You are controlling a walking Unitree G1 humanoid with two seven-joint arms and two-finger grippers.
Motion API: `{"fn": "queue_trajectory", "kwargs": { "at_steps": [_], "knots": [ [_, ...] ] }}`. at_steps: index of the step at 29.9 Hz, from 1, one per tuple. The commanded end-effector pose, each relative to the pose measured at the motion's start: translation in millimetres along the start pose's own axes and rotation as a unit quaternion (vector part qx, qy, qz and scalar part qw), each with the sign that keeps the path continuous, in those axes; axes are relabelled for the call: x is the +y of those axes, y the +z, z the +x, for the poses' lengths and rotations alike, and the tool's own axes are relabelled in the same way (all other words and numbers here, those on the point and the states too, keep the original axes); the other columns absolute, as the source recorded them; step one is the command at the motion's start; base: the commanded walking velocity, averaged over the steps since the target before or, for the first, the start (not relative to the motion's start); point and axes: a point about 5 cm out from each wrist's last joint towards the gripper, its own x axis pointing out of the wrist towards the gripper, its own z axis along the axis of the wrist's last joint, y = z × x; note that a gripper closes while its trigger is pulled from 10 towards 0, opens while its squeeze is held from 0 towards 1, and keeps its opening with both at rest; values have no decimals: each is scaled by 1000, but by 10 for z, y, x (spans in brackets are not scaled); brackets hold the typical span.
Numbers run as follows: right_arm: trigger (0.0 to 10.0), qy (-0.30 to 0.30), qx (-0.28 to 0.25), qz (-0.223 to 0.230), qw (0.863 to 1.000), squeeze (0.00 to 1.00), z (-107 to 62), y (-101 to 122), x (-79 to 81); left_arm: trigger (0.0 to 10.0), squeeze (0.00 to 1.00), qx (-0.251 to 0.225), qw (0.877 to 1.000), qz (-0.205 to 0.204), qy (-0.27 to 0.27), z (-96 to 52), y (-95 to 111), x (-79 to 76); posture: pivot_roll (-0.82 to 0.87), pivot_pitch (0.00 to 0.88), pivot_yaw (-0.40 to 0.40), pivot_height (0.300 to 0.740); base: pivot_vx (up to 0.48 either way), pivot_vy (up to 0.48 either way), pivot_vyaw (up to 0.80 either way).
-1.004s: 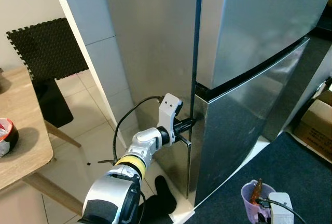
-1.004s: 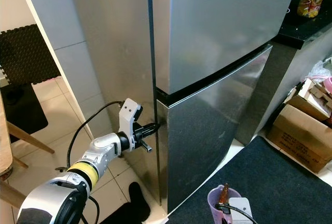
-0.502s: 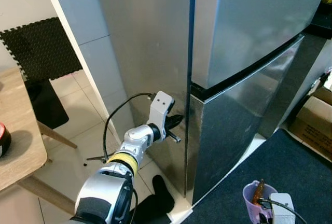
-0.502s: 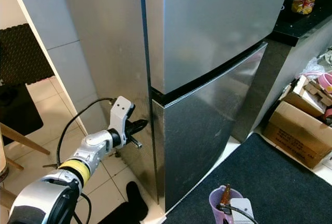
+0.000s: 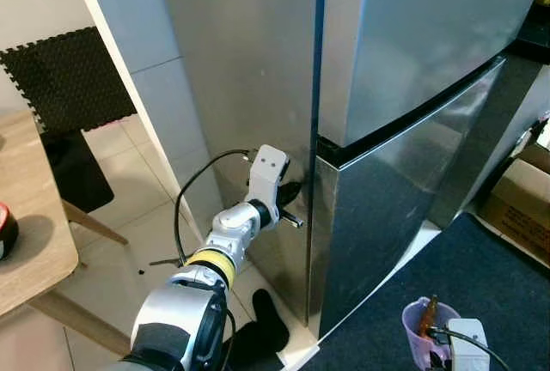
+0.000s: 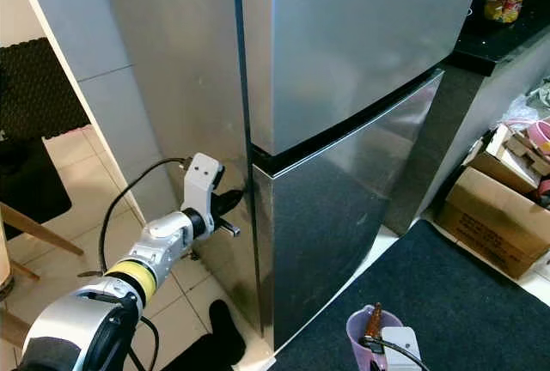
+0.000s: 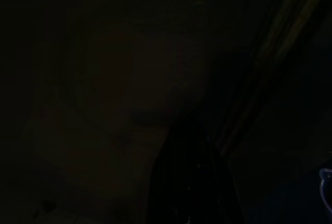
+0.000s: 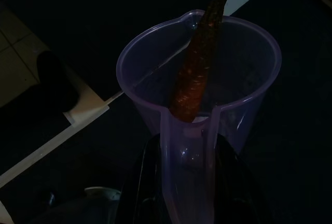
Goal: Restocking fridge
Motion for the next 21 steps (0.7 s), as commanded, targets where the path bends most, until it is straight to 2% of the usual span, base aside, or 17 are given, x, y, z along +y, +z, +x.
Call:
{"fn": "queue_trajectory", "kwargs": {
  "at_steps": [1, 10, 21],
  "knots": [
    [10000, -6, -11, 5, 1000, 0, -12, 11, -29, 10000, 0, 0, 1000, 5, -10, 52, 9, -86, -174, 99, 44, 740, 0, 0, 0],
    [10000, -9, -13, 7, 1000, 0, -23, -8, -30, 10000, 0, -1, 1000, 6, -2, 83, 31, -113, -179, 103, 52, 740, 0, 0, 0],
    [10000, -13, -13, 3, 1000, 0, -40, -31, -48, 10000, 0, -20, 999, -27, 14, 102, 96, -90, -188, 118, 52, 740, 0, 0, 0]
  ]
}}
